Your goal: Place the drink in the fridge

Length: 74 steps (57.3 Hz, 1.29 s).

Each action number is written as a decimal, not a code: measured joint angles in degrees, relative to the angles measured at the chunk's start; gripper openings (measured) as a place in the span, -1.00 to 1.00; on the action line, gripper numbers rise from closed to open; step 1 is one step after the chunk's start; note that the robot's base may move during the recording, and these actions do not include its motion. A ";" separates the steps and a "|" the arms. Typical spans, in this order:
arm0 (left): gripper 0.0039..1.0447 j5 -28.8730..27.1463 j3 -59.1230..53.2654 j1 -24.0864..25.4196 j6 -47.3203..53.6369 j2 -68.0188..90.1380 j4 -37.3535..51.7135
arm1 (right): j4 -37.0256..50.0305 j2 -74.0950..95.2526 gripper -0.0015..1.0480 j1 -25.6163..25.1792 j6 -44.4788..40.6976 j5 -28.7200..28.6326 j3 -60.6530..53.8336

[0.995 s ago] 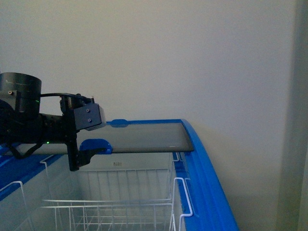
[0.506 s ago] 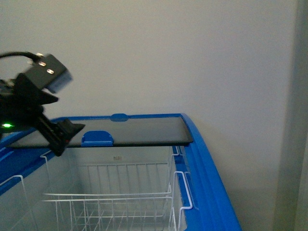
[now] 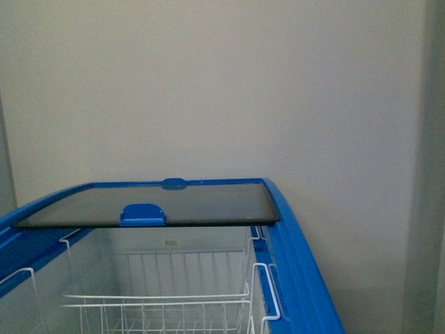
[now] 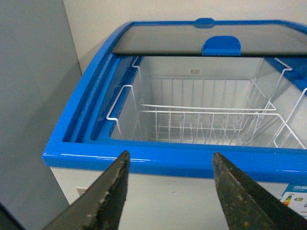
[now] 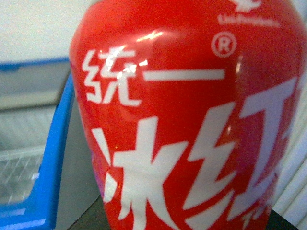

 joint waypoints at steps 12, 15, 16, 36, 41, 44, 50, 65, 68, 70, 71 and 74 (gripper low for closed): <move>-0.62 -0.04 -1.92 -0.02 -1.27 -5.62 -0.92 | -7.56 6.93 -0.31 -11.28 -2.08 -18.27 4.83; -0.79 0.00 -2.49 -0.04 -1.36 -6.43 -1.38 | -3.74 10.73 -0.31 -12.83 -6.86 -21.33 6.25; -0.86 0.04 -2.75 -0.04 -1.38 -6.73 -1.51 | -2.40 12.50 -0.31 -13.00 -8.72 -22.16 7.30; -0.96 -0.02 -4.94 -0.07 -1.62 -11.85 -4.42 | 0.28 48.04 -0.31 -1.38 -48.22 -29.42 33.03; -0.96 -0.02 -5.07 -0.07 -1.62 -12.59 -4.98 | -2.10 54.14 -0.31 0.96 -55.01 -29.79 38.34; -0.96 -0.02 -5.60 -0.07 -1.62 -13.29 -4.68 | -2.40 57.92 -0.31 2.34 -58.66 -29.70 41.62; -0.96 -0.13 -6.78 -0.09 -1.68 -14.75 -4.94 | -3.02 65.72 -0.31 5.25 -66.01 -29.48 48.22; -0.96 0.00 -6.78 -0.09 -1.73 -24.85 -15.06 | -3.63 85.00 -0.31 11.87 -66.90 -27.95 63.41; -0.96 -0.02 -6.78 -0.09 -1.73 -24.92 -15.08 | -3.26 87.82 -0.31 12.72 -65.83 -27.87 64.92; -0.96 -0.02 -6.78 -0.09 -1.73 -24.92 -15.08 | -3.02 89.11 -0.31 13.00 -65.26 -27.74 65.53; -0.96 -0.02 -6.78 -0.09 -1.73 -24.92 -15.08 | -2.89 89.94 -0.31 13.16 -64.78 -27.76 65.96; -0.96 -0.02 -6.78 -0.09 -1.73 -24.92 -15.12 | -2.38 92.19 -0.31 13.57 -63.49 -27.69 66.99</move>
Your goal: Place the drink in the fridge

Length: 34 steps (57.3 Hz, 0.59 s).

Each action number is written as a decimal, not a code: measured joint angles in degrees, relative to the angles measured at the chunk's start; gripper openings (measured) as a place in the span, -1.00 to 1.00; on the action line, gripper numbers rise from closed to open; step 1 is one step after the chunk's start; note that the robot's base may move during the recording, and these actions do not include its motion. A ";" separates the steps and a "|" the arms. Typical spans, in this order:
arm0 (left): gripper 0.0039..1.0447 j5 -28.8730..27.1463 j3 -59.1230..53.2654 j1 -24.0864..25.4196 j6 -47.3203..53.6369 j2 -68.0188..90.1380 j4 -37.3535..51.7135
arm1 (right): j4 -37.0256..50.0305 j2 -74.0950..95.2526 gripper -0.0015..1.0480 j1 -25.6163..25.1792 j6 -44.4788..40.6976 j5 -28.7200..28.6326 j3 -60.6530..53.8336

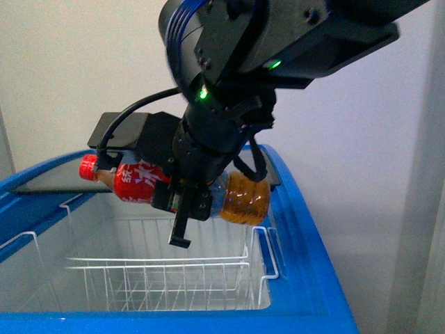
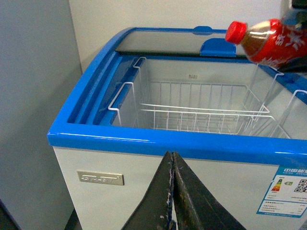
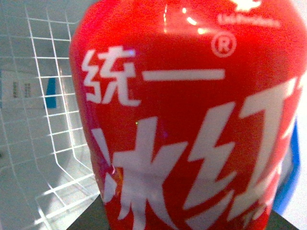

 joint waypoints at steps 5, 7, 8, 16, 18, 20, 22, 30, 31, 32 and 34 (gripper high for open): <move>-0.96 0.00 0.00 0.00 0.00 0.00 -0.02 | 0.76 2.89 -0.31 0.13 1.57 0.37 0.44; -0.96 0.00 0.00 0.00 0.00 0.00 -0.02 | 1.07 3.80 -0.31 0.11 1.81 0.48 0.48; -0.96 0.00 0.00 0.00 0.00 0.00 -0.02 | 1.20 4.17 -0.31 0.11 1.90 0.52 0.50; -0.96 0.00 0.00 0.00 0.00 0.00 -0.02 | 2.34 7.78 -0.31 -0.28 2.27 1.31 1.75; -0.96 0.00 0.00 0.00 0.00 0.00 -0.04 | 2.78 8.66 -0.31 -0.31 2.23 1.36 2.25; -0.96 0.00 0.00 0.00 0.00 0.00 -0.04 | 3.13 9.57 -0.31 -0.31 2.16 1.44 2.75; -0.96 0.00 0.00 0.00 0.00 0.00 -0.04 | 3.54 10.25 -0.31 -0.28 2.01 1.73 3.10; -0.96 0.00 0.00 0.00 0.00 0.00 -0.04 | 5.97 14.27 -0.31 0.02 1.31 3.76 5.79; -0.96 0.00 0.00 0.00 0.00 0.00 -0.04 | 6.12 14.69 -0.31 0.07 1.31 3.85 6.08; -0.96 0.00 0.00 0.00 0.00 0.00 -0.04 | 6.32 15.26 -0.31 0.09 1.22 4.09 6.32; -0.96 0.00 0.00 0.00 0.00 0.00 -0.04 | 7.10 16.20 -0.31 0.13 1.14 4.42 6.54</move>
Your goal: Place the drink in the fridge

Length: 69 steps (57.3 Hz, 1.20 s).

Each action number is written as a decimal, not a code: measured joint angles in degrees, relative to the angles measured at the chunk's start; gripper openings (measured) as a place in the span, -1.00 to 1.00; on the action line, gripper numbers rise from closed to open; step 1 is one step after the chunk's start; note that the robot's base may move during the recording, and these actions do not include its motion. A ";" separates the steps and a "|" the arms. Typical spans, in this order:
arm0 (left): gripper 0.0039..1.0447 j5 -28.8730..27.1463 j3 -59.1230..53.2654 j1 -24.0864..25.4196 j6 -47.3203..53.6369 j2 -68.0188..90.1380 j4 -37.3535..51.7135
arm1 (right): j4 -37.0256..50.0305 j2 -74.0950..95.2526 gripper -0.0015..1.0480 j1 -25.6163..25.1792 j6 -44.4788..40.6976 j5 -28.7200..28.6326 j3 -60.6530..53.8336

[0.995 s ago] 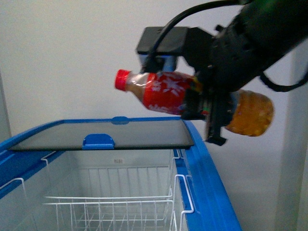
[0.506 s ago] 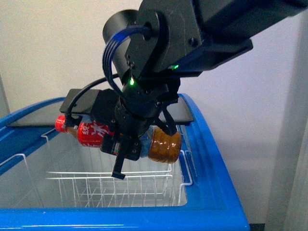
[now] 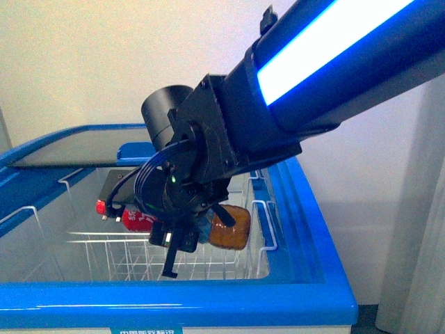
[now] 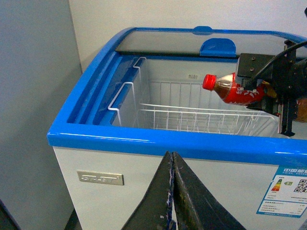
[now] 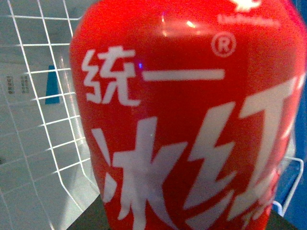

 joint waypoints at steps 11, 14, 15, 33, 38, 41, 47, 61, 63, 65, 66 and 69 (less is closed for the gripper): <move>-0.96 0.00 0.00 0.00 0.00 0.00 0.00 | 2.23 4.07 -0.31 0.31 0.02 0.96 0.72; -0.96 0.00 0.00 0.00 0.00 0.00 0.00 | 2.58 4.68 -0.31 0.42 0.04 0.92 0.72; -0.96 0.00 0.00 0.00 0.00 0.00 0.00 | 2.67 4.79 -0.31 0.44 0.04 0.94 0.72; -0.20 0.00 0.00 0.00 -0.07 0.00 0.00 | 3.80 6.32 -0.07 1.22 1.49 0.68 0.74; 0.11 0.00 0.00 0.00 -0.07 0.00 0.00 | 4.24 6.23 0.27 1.22 1.84 0.17 0.74; 0.31 0.00 0.00 0.00 -0.07 0.00 0.00 | 4.48 5.99 0.46 1.27 2.34 -0.22 0.74; 0.61 0.00 0.00 0.00 -0.07 0.00 0.00 | 5.29 4.63 0.75 1.29 3.50 -0.70 0.74; 0.85 0.00 0.00 0.00 -0.07 0.00 0.00 | 6.80 -5.51 0.86 1.53 12.28 -2.25 0.28; 0.85 0.00 0.00 0.00 -0.07 0.00 0.00 | 6.99 -7.69 0.86 1.33 15.37 -2.32 0.09; 0.85 0.00 0.00 0.00 -0.07 0.00 0.00 | 7.17 -9.60 0.86 0.98 18.32 -2.32 -0.39; 0.85 0.00 0.00 0.00 -0.07 0.00 0.00 | 7.21 -10.69 0.86 0.72 19.96 -2.34 -0.79; 0.85 0.00 0.00 0.00 -0.07 0.00 0.00 | 7.37 -14.86 0.86 -0.55 25.55 -2.36 -2.89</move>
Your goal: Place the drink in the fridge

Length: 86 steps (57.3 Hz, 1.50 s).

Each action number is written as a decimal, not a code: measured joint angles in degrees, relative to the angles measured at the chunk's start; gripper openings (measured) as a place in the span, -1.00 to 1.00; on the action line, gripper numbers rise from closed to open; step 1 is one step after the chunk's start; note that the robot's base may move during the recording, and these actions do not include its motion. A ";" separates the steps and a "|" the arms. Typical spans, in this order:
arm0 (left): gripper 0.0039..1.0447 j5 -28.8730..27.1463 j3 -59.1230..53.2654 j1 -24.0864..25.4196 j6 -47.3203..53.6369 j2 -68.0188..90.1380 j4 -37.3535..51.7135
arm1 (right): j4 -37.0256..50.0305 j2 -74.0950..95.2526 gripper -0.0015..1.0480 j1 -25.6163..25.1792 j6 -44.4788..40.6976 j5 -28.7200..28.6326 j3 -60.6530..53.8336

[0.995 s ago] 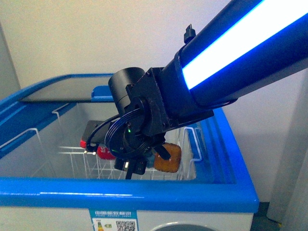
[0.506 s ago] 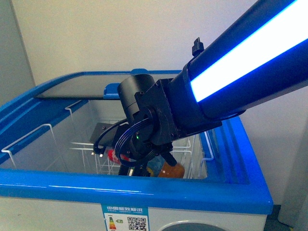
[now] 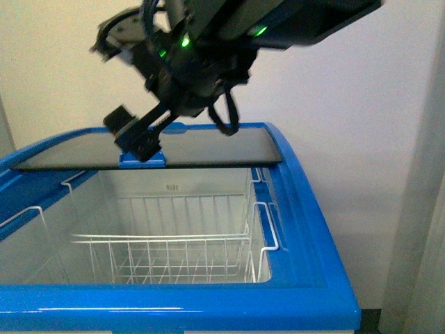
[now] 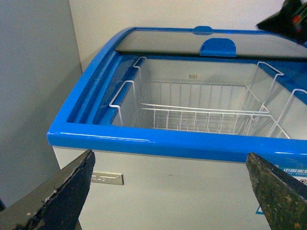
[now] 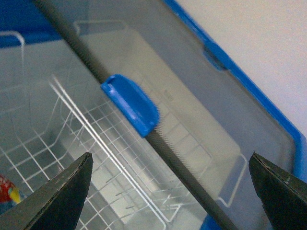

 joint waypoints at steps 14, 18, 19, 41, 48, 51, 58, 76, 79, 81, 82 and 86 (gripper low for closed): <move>0.85 0.00 0.00 0.00 0.00 0.00 0.00 | -3.39 -23.50 0.86 -10.40 25.42 17.70 -15.67; 0.85 0.00 0.00 0.00 0.00 0.00 0.00 | -3.76 -31.04 0.86 -13.27 29.55 21.33 -22.95; 0.85 0.00 0.00 0.00 0.00 0.00 0.00 | -4.02 -32.76 0.86 -13.66 30.12 21.86 -24.70; 0.85 0.00 0.00 0.00 0.00 0.00 0.00 | 0.15 -87.06 0.22 -8.81 32.63 17.42 -73.48; 0.85 0.00 0.00 0.00 0.00 -0.02 0.00 | -0.94 -102.66 -0.28 -11.06 31.58 12.90 -85.05; 0.85 0.00 0.00 0.00 0.00 -0.02 0.00 | -0.61 -104.15 -0.44 -13.27 31.52 10.99 -87.01; 0.85 0.04 0.00 0.00 0.00 -0.09 0.00 | -0.09 -106.47 -0.81 -17.53 31.34 6.14 -90.79; 0.85 0.00 0.00 0.00 0.00 -0.09 0.00 | 1.03 -111.56 -0.95 -30.64 31.19 -7.13 -96.63; 0.85 -0.02 0.00 0.00 0.00 -0.09 0.00 | 1.27 -111.99 -0.95 -31.80 31.21 -7.13 -97.07; 0.85 -0.02 0.00 0.00 0.00 -0.09 0.00 | 1.36 -112.28 -0.95 -32.13 31.21 -7.30 -97.39; 0.85 -0.02 0.00 0.00 0.00 -0.09 0.00 | 1.38 -112.32 -0.95 -32.17 31.21 -7.39 -97.53; 0.85 0.00 0.00 0.00 0.00 -0.09 0.00 | 1.57 -112.91 -0.95 -32.26 31.21 -7.78 -98.31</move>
